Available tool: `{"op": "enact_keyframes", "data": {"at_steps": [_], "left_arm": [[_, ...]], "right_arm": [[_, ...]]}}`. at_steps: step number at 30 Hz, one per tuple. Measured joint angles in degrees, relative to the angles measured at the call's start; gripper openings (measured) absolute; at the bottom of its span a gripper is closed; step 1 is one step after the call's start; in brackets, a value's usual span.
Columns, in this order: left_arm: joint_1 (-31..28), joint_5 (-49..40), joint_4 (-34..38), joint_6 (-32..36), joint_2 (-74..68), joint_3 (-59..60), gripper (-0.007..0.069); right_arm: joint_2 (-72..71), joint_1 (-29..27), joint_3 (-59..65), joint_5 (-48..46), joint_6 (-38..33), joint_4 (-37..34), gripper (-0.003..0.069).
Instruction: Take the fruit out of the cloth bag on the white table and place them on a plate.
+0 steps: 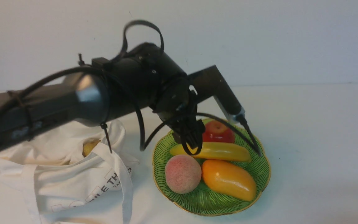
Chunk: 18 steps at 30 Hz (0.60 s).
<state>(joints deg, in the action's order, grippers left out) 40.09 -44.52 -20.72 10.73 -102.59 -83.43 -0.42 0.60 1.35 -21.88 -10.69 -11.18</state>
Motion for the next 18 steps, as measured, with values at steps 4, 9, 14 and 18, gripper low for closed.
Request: {"op": "enact_keyframes", "data": {"at_steps": [4,9,14,18], "left_arm": [[0.0,-7.9,-3.3,-6.7,7.9,-2.0,0.0255],[0.0,-13.0,-3.5,-15.9,20.3,-2.0,0.0016],[0.0,-13.4,-2.4,-23.2,33.0,-2.0,-0.0008],[0.0,-13.7,-2.1,-27.0,41.9,-1.7,-0.0008]], "right_arm": [[0.0,0.0,0.0,0.0,0.0,0.0,-0.0013],[0.0,0.0,0.0,-0.1,0.0,0.0,-0.0013],[0.0,0.0,0.0,-0.1,0.0,0.0,-0.0013],[0.0,0.0,0.0,-0.1,0.0,0.0,-0.0013]]}}
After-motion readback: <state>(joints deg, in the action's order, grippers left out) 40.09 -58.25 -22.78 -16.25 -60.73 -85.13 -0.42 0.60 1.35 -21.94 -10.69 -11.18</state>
